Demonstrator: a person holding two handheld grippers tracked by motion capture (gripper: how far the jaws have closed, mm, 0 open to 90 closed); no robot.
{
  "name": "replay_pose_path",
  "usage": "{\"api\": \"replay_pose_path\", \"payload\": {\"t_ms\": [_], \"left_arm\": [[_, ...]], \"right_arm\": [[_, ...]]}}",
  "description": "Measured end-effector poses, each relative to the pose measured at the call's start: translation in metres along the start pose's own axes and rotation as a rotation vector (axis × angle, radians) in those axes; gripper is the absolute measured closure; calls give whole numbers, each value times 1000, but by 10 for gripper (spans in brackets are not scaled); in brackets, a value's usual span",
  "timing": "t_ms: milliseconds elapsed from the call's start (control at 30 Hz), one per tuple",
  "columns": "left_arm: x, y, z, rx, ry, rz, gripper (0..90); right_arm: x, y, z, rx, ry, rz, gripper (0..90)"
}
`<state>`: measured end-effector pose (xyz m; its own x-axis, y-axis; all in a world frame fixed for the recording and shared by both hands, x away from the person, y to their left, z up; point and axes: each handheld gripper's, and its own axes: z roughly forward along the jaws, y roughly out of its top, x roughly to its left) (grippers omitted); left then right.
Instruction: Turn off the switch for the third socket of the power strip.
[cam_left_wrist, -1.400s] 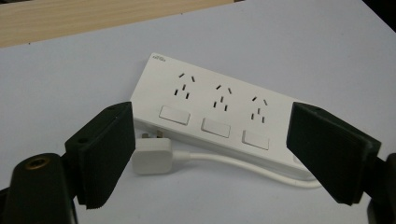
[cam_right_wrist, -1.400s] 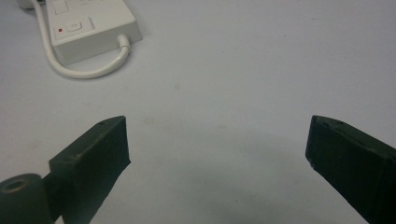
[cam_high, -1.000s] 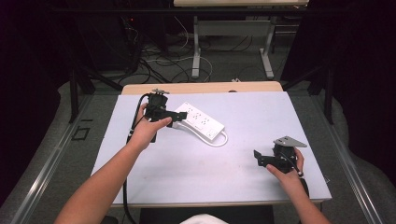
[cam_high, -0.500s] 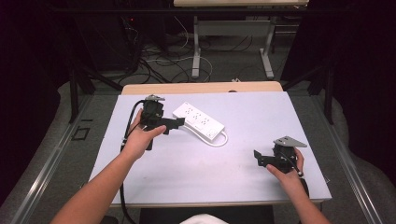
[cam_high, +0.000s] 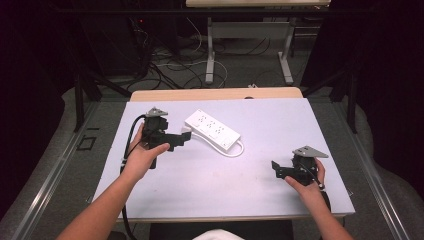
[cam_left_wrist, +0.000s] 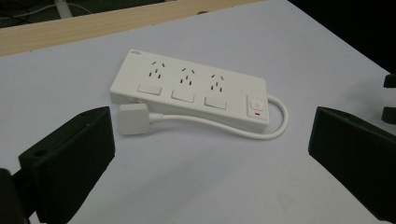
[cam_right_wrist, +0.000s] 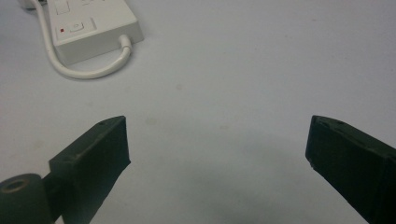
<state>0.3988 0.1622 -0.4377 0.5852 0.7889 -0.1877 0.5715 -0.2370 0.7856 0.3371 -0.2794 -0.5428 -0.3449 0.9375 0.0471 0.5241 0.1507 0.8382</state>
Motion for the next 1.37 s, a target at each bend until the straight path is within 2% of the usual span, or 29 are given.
{"api": "replay_pose_path", "payload": {"t_ms": [167, 267, 467, 767, 833, 933, 1100, 1367], "left_arm": [[-1, -8, -6, -3, 22, 34, 4], [-1, -14, -9, -9, 24, 34, 3], [3, -32, -13, -17, 21, 17, 4], [11, -60, -19, -41, 41, -39, 6], [13, -66, -18, -53, 44, -69, 6], [16, -74, -17, -53, 52, -87, 6], [18, -84, -15, -76, 75, -83, 6], [21, -92, -15, -85, 79, -86, 7]], "right_arm": [[0, 0, -1, 0, 0, 0, 56], [0, 0, -1, 1, -1, 2, 56], [0, 0, -1, 1, 0, 6, 56], [1, 0, -1, 1, -1, 10, 56], [0, 0, -1, -1, -3, 5, 56], [0, 0, -1, 1, -2, 0, 56], [0, 0, -1, 0, -3, 2, 56], [0, 0, -1, 2, -2, 9, 56]]}}
